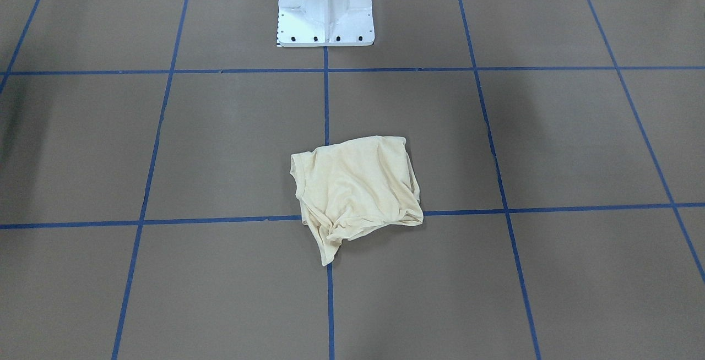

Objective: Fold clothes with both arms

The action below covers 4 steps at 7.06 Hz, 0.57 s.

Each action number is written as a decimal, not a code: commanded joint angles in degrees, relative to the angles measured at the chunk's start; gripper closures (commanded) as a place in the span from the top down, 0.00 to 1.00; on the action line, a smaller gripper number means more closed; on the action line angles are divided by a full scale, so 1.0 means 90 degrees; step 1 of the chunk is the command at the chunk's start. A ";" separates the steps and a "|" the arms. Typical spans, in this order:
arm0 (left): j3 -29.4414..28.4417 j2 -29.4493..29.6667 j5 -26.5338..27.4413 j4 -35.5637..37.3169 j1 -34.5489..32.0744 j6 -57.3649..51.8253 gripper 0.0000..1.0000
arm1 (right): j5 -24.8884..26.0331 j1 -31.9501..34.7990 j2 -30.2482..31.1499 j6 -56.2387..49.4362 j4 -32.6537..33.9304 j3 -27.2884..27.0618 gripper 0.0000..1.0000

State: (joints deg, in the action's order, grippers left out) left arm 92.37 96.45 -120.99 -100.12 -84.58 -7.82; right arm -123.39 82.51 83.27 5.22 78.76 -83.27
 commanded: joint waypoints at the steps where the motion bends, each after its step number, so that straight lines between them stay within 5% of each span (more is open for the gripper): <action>1: -0.0759 -0.0081 -0.0438 0.0050 -0.0094 -0.0108 1.00 | -0.0534 0.0003 0.0044 0.0035 0.0019 -0.0005 1.00; 2: -0.1042 -0.0101 -0.0985 0.0118 -0.0095 -0.0098 1.00 | -0.0964 0.0003 0.0150 0.0045 0.0019 0.0004 1.00; 4: -0.0920 -0.0130 -0.1098 0.0158 -0.0095 -0.0040 1.00 | -0.1027 0.0012 0.0249 0.0045 0.0028 0.0043 1.00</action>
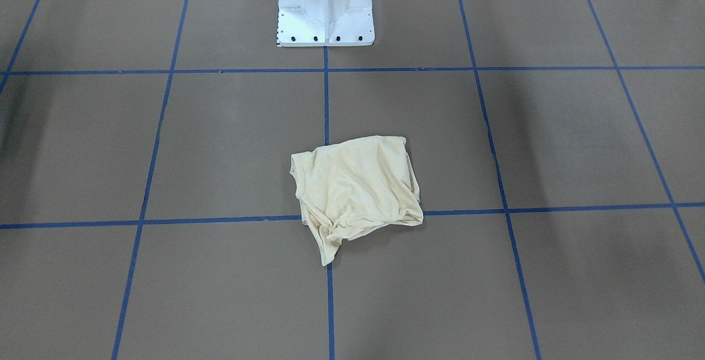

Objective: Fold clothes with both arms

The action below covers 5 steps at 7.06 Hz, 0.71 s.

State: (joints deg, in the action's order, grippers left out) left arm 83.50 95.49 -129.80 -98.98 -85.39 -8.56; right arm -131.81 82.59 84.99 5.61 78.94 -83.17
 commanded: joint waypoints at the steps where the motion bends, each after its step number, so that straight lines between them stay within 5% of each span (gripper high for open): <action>1: 0.0213 -0.0072 -0.0099 0.0331 -0.0004 0.0053 1.00 | -0.0091 0.0004 0.0078 0.0002 0.0018 0.0081 1.00; 5: 0.1065 -0.0628 -0.0138 0.1292 -0.0014 0.0063 1.00 | -0.0043 0.0003 0.0224 0.0002 -0.0041 0.0179 1.00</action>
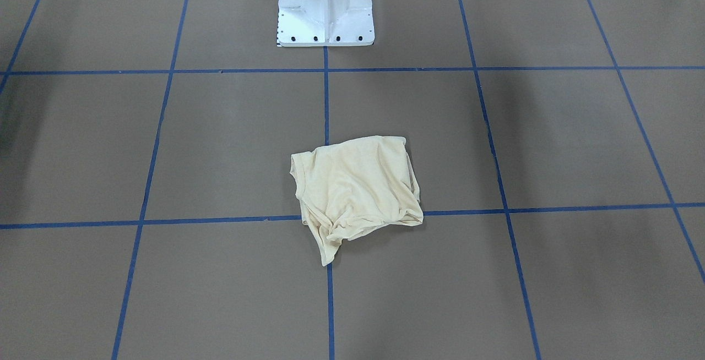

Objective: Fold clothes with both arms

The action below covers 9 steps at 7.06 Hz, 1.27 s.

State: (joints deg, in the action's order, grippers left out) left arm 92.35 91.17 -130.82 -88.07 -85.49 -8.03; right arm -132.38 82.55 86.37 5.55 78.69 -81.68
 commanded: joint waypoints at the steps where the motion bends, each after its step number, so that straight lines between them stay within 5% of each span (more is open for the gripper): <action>1: 0.0081 -0.0140 -0.0025 0.0069 0.0006 0.0033 1.00 | 0.0022 0.0075 0.0168 0.0008 -0.0023 0.0013 1.00; 4: 0.0139 -0.0120 -0.0015 0.0078 -0.0013 0.0033 1.00 | -0.0017 0.0863 0.0237 0.0018 0.0132 -0.0240 1.00; 6: 0.0159 -0.0072 -0.0015 0.0078 -0.0013 0.0043 1.00 | -0.0007 0.0886 0.0325 0.0028 0.1795 -0.1582 1.00; 7: 0.0217 -0.0072 -0.0005 0.0088 -0.0013 0.0043 1.00 | -0.0017 0.0886 0.0586 0.0037 0.2025 -0.2169 1.00; 9: 0.0246 -0.0081 0.0014 0.0088 -0.0013 0.0033 1.00 | -0.0007 0.0867 0.0755 -0.0011 0.1950 -0.1865 1.00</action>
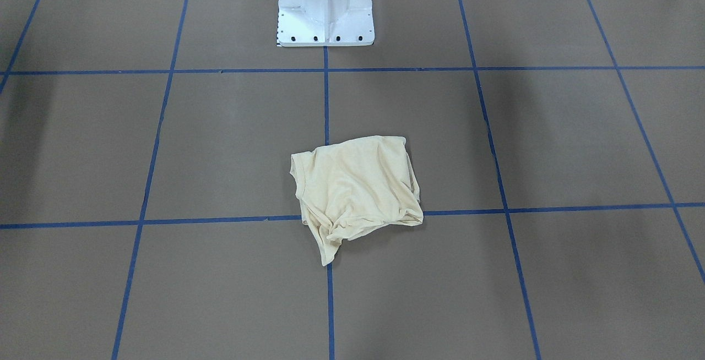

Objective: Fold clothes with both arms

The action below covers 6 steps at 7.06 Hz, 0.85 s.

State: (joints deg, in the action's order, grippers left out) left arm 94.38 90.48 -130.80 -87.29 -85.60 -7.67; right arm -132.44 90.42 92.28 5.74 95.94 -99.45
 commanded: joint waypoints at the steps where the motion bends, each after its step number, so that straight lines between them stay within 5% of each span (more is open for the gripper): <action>1: 0.0021 0.0015 0.0021 -0.0008 -0.0039 -0.0008 1.00 | -0.0011 -0.0008 0.0098 -0.0032 0.0033 0.0257 1.00; 6: 0.0129 0.0015 0.0041 0.0001 -0.0118 -0.0017 1.00 | -0.0021 -0.0056 0.0069 -0.0061 0.0014 0.0191 1.00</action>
State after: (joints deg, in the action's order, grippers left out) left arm 95.34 90.63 -130.45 -87.28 -86.54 -7.75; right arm -132.56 90.20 93.07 5.30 96.08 -97.53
